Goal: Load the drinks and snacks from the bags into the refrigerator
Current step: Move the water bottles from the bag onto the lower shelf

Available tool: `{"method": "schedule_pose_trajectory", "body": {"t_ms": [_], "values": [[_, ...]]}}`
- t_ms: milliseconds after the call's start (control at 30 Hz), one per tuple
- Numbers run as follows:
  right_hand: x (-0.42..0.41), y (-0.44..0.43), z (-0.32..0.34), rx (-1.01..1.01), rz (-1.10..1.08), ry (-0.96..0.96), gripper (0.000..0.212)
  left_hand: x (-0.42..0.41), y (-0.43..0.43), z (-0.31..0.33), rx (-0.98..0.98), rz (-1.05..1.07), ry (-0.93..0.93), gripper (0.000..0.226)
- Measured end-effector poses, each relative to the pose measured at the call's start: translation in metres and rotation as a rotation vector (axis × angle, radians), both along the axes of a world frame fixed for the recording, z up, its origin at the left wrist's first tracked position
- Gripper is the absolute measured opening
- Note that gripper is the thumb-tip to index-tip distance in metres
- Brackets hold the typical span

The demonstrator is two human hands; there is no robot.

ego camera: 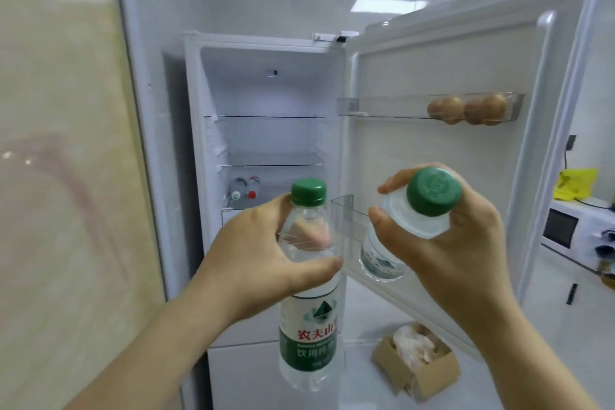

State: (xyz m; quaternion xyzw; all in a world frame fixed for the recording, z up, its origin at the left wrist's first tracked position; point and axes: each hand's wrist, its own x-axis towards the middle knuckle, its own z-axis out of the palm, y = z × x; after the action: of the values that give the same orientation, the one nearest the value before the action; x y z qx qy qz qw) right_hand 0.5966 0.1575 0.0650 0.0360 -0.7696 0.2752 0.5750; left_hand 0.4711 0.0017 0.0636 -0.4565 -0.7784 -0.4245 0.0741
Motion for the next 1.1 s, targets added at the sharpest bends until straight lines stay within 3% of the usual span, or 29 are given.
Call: {"method": "schedule_pose_trajectory", "body": {"t_ms": [400, 700, 1100], "values": [[-0.128, -0.029, 0.001, -0.022, 0.093, -0.002, 0.019, -0.115, -0.037, -0.009, -0.016, 0.091, -0.002, 0.045], [-0.210, 0.033, -0.011, -0.045, 0.186, -0.012, 0.018, -0.188, 0.014, -0.020, -0.003, 0.233, 0.009, 0.051], [-0.305, 0.121, -0.018, -0.088, 0.260, -0.041, 0.017, -0.267, 0.091, -0.020, 0.005, 0.318, -0.043, 0.038]]}}
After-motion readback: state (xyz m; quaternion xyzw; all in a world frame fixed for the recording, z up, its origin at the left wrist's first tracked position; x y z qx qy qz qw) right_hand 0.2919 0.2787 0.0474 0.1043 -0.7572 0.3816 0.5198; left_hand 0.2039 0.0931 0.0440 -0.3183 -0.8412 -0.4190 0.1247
